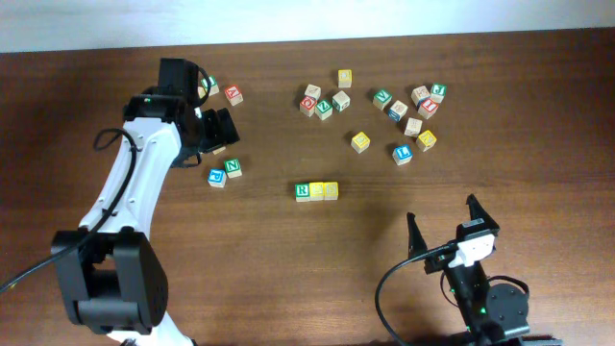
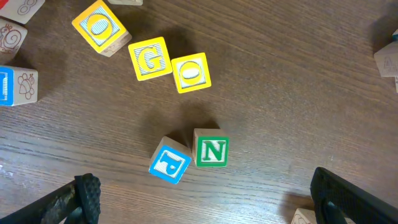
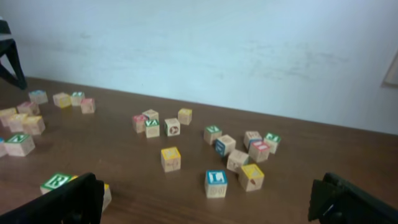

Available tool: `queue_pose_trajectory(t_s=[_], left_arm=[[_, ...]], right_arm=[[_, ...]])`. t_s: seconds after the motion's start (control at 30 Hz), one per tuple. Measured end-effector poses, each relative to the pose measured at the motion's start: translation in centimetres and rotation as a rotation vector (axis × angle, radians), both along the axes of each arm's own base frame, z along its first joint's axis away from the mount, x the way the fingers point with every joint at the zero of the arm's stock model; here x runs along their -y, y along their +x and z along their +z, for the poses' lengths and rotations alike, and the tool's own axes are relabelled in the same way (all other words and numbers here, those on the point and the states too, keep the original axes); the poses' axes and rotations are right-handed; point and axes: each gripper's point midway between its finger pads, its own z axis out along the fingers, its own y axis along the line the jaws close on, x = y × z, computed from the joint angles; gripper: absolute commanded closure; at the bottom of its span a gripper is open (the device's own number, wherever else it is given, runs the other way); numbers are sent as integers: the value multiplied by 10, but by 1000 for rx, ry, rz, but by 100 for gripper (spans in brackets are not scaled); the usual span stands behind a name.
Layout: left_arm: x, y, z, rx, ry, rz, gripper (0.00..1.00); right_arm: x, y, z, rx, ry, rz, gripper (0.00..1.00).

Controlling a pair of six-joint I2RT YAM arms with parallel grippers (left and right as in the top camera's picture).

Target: Spell out RSS

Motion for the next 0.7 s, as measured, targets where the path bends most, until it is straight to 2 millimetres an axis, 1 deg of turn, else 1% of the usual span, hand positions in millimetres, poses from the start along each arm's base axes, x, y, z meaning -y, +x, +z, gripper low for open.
queue_pose_trajectory(t_s=[0.07, 0.2, 0.27, 0.37, 0.43, 0.5, 0.7], left_arm=[[0, 0, 0, 0, 0, 0, 1], [0, 0, 0, 0, 0, 0, 1], [0, 0, 0, 0, 0, 0, 1], [0, 0, 0, 0, 0, 0, 1], [0, 0, 0, 0, 0, 0, 1], [0, 0, 0, 0, 0, 0, 1], [0, 0, 0, 0, 0, 0, 1]], right_arm=[[-1, 2, -11, -9, -2, 4, 2], [0, 3, -13, -13, -3, -1, 2], [5, 3, -16, -25, -6, -19, 1], [17, 5, -24, -56, -8, -65, 2], [25, 6, -23, -55, -7, -96, 2], [29, 6, -23, -55, -7, -111, 2], [31, 6, -23, -56, -6, -117, 2]])
